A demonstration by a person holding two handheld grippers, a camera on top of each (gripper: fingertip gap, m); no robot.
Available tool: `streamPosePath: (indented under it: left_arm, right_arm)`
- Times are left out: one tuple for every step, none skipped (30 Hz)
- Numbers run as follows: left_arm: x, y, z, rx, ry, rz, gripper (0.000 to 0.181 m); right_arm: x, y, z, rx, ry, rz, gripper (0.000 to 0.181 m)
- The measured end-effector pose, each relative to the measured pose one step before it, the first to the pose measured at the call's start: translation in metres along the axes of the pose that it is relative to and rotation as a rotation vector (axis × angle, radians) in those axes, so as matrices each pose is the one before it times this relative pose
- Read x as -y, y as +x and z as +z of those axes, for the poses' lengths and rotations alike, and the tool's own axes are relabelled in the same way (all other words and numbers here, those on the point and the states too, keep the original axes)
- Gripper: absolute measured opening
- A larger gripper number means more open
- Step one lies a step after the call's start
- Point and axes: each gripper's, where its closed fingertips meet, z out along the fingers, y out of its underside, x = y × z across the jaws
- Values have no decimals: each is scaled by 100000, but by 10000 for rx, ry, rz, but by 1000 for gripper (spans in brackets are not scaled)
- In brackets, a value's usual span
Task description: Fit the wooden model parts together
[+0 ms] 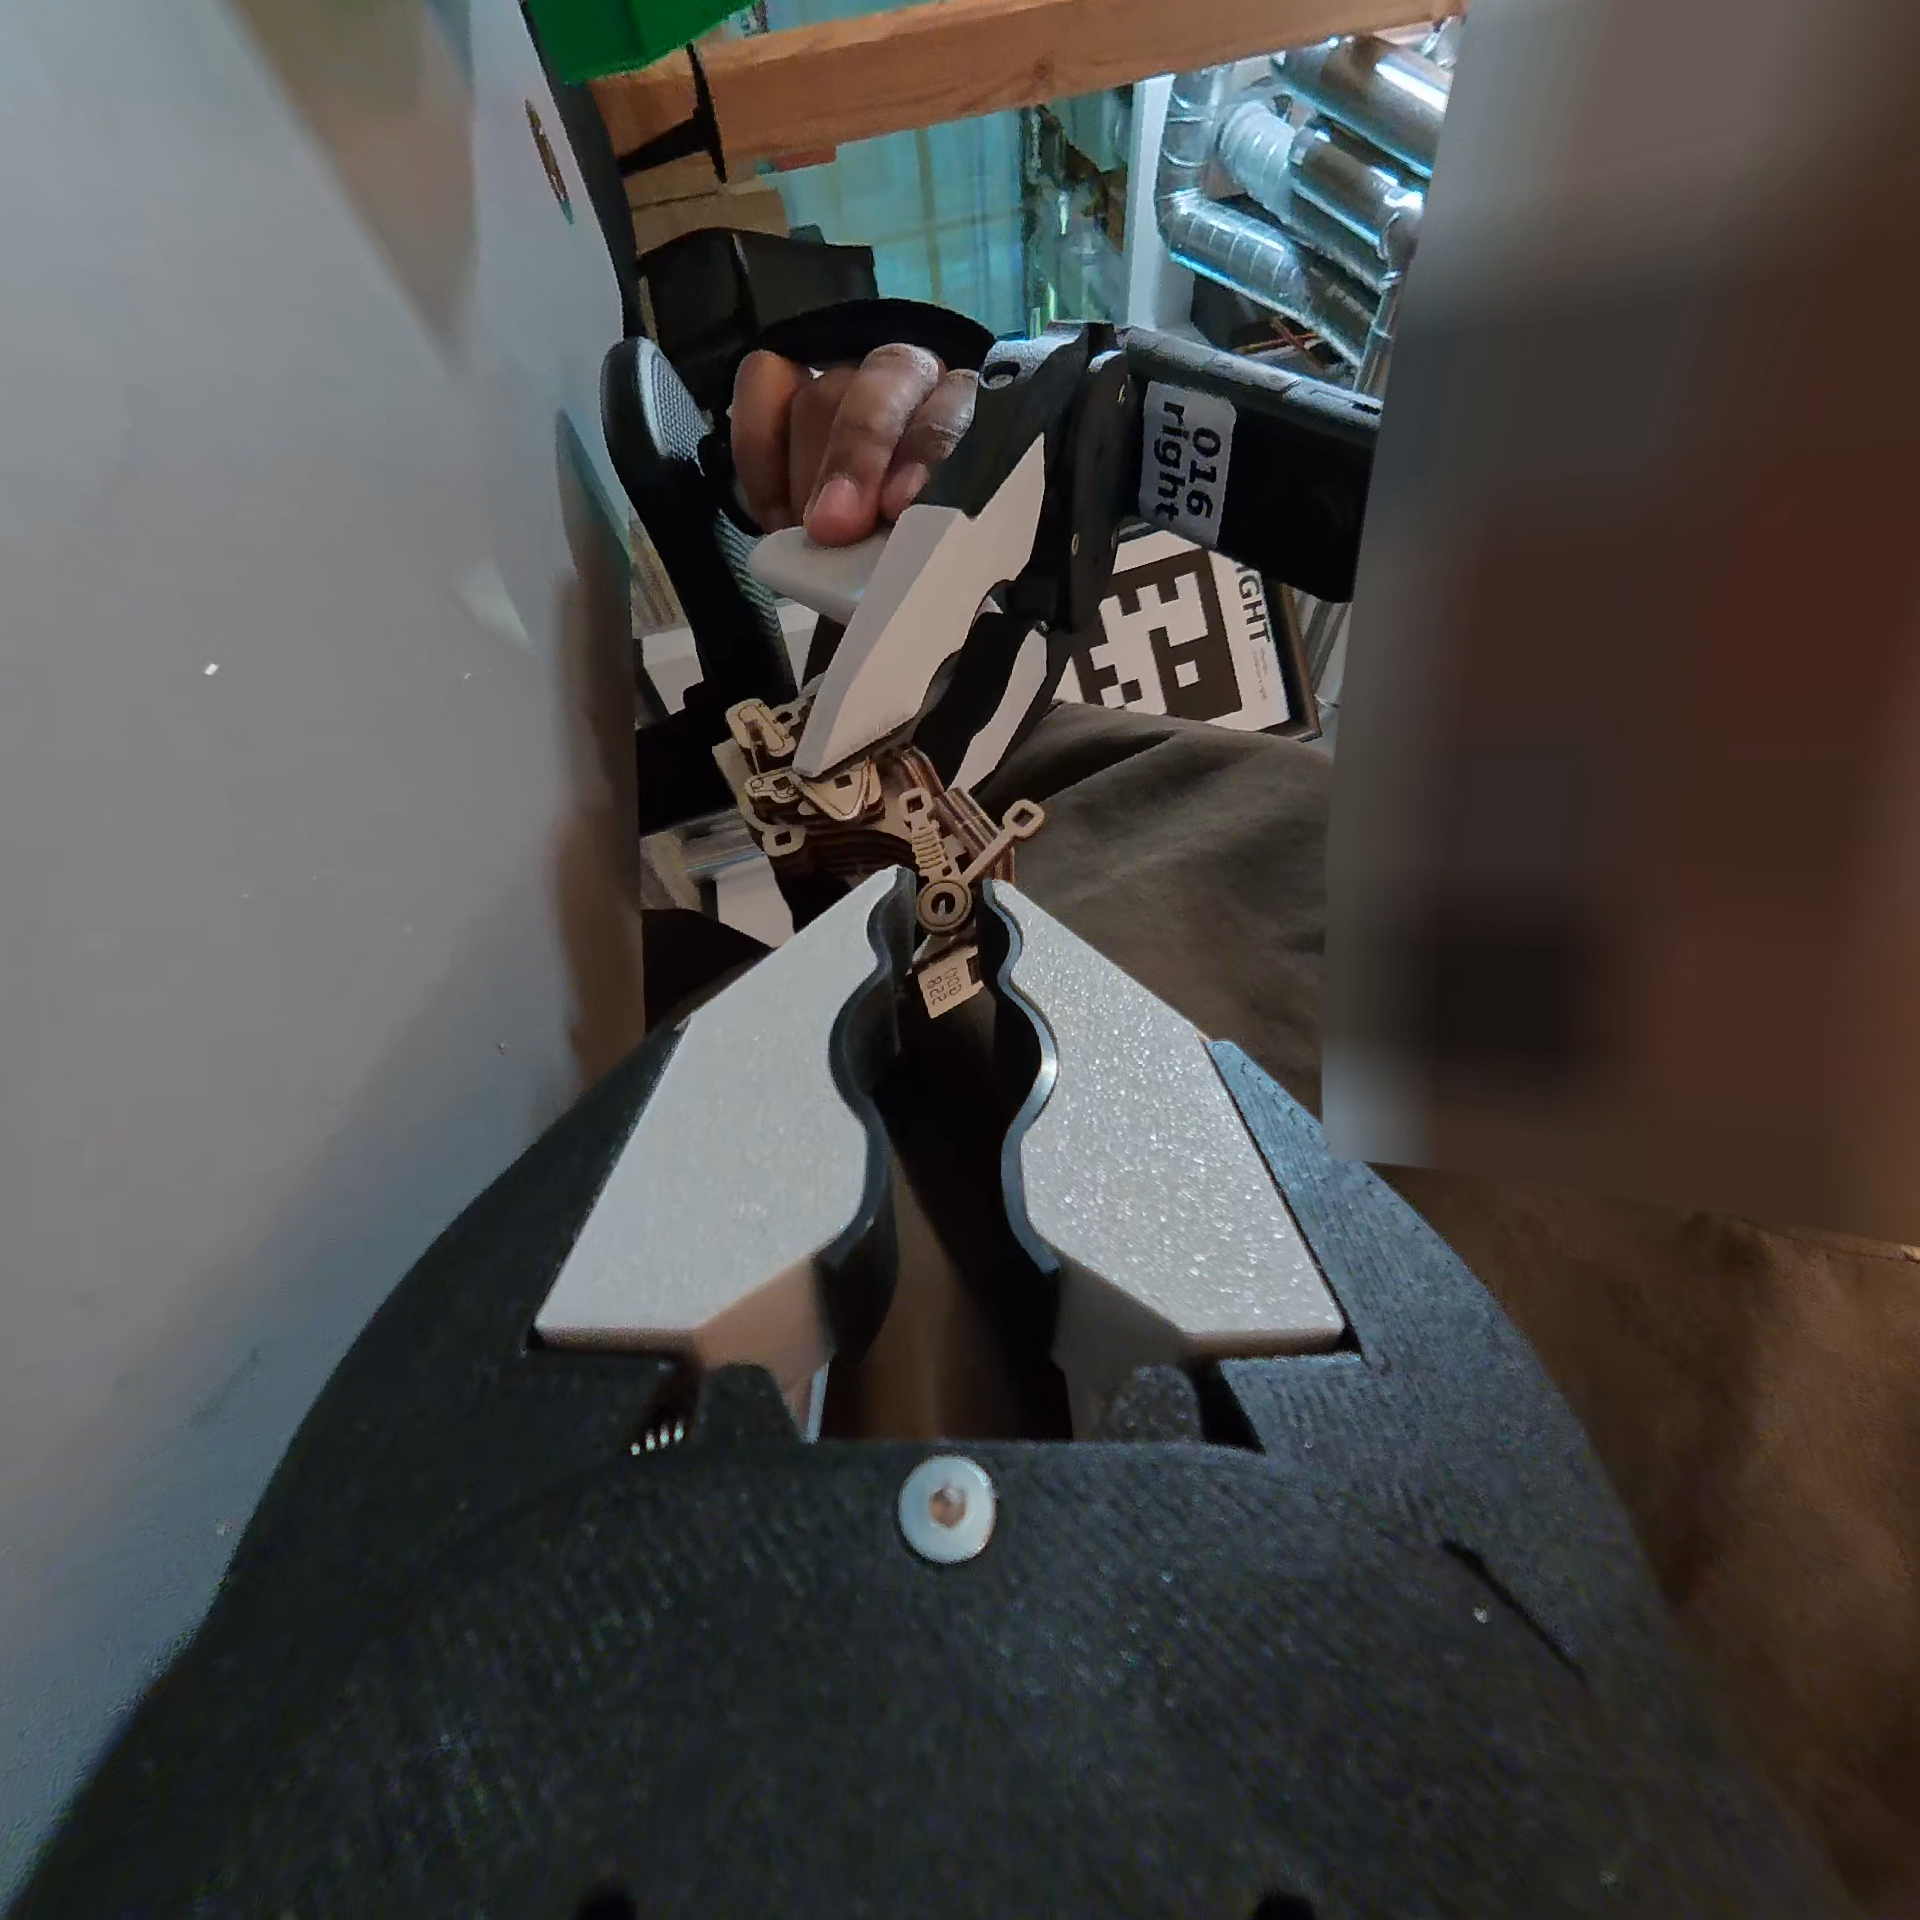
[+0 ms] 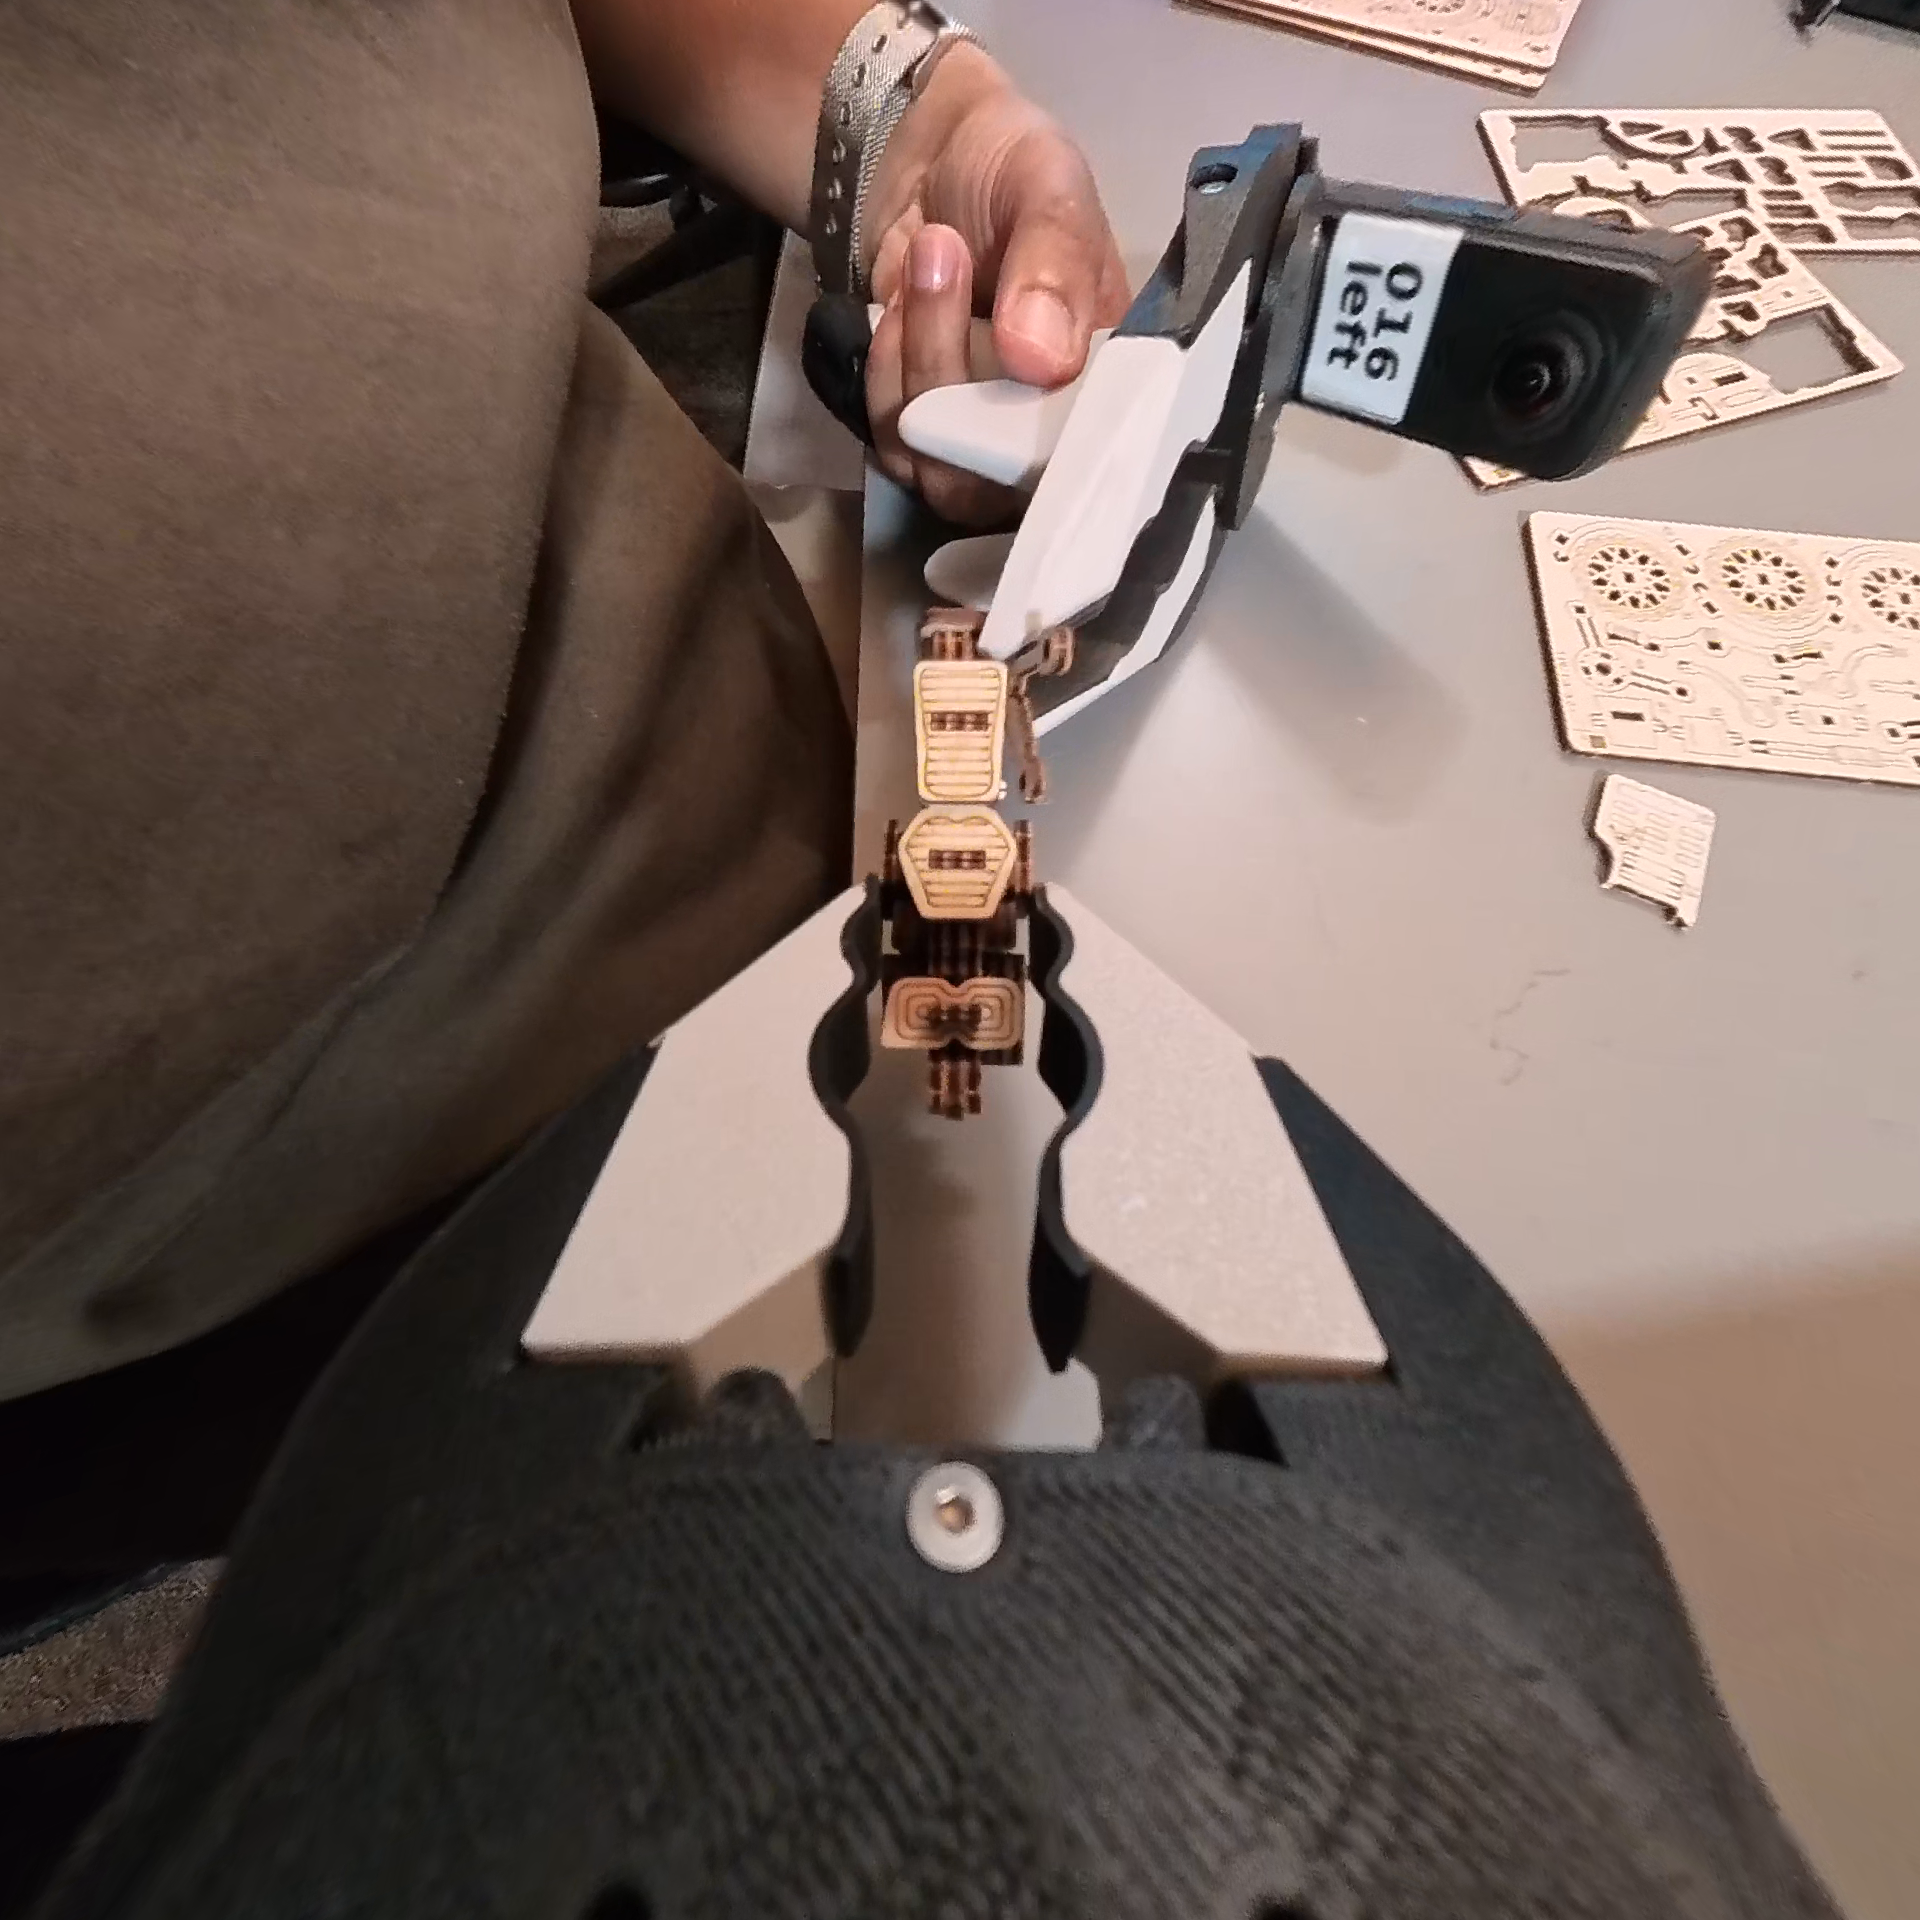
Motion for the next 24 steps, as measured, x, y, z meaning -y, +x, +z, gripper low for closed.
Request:
streamPosePath:
  left_arm:
    - [-130, -134, 20, 121, -84, 51, 10]
    - [-93, -156, -5, 160, -84, 90, 9]
    - [-69, -232, -38, 225, -64, 125, 10]
    - [-65, -268, -45, 274, -67, 165, 9]
    - [-100, -306, -50, 303, -96, 188, 9]
    - [-126, -292, -41, 295, -108, 199, 9]
    - [-115, -269, -40, 287, -98, 217, 10]
    - [-145, -270, -18, 281, -110, 210, 10]
    - [-197, -251, 18, 252, -144, 177, 9]
    - [-205, -218, 32, 212, -143, 147, 9]
    - [-181, -101, 56, 129, -128, 136, 9]
    - [-198, -77, 83, 95, -135, 108, 9]
    - [-226, -50, 102, 82, -150, 94, 9]
    - [-203, -32, 111, 65, -137, 104, 9]
    - [-170, -27, 113, 65, -114, 98, 9]
    - [-176, -28, 114, 58, -109, 93, 9]
    - [-97, -2, 74, 49, -58, 100, 9]
    - [-18, -42, 21, 67, 0, 69, 9]
    - [39, -26, -22, 33, 40, 31, 9]
    - [68, -27, -39, 18, 63, 8, 9]
    - [48, -12, -45, 5, 45, -4, 9]
    - [39, -14, -23, 5, 22, -8, 9]
    - [14, -7, -11, -2, 12, -5, 9]
    - [-1, -16, -8, 7, 5, -4, 9]
  right_arm:
    - [-87, -62, 69, 11, -73, -46, 26]
    - [-136, -49, 103, -2, -103, -52, 26]
    - [-170, -17, 112, -29, -126, -57, 26]
    - [-194, 16, 127, -44, -141, -58, 26]
    - [-181, -9, 138, -30, -141, -46, 26]
    - [-174, -8, 137, -19, -134, -33, 26]
    - [-162, -17, 147, -14, -134, -24, 26]
    - [-182, -29, 161, 0, -146, -30, 26]
    - [-176, -61, 163, 19, -147, -41, 26]
    - [-189, -60, 162, 13, -152, -42, 26]
    - [-186, -24, 163, -8, -155, -39, 25]
    - [-162, -44, 155, 1, -138, -49, 25]
    - [-127, -56, 121, 8, -106, -54, 25]
    - [-109, -58, 82, 17, -83, -47, 25]
    - [-54, 16, 60, -20, -49, -24, 25]
    - [-39, 53, 17, -38, -23, -16, 25]
    - [-55, 3, 20, 1, -30, -22, 24]
    - [-46, -12, 29, 18, -27, -9, 24]
    - [-32, 28, 29, -6, -26, 7, 24]
    - [-20, 46, 37, -22, -23, 8, 24]
    - [-23, 65, 35, -19, -19, 12, 24]
    - [-10, 38, 33, -2, -19, 12, 24]
    - [-15, 19, 28, 16, -18, 10, 24]
    - [2, 18, 22, 18, -4, 3, 24]
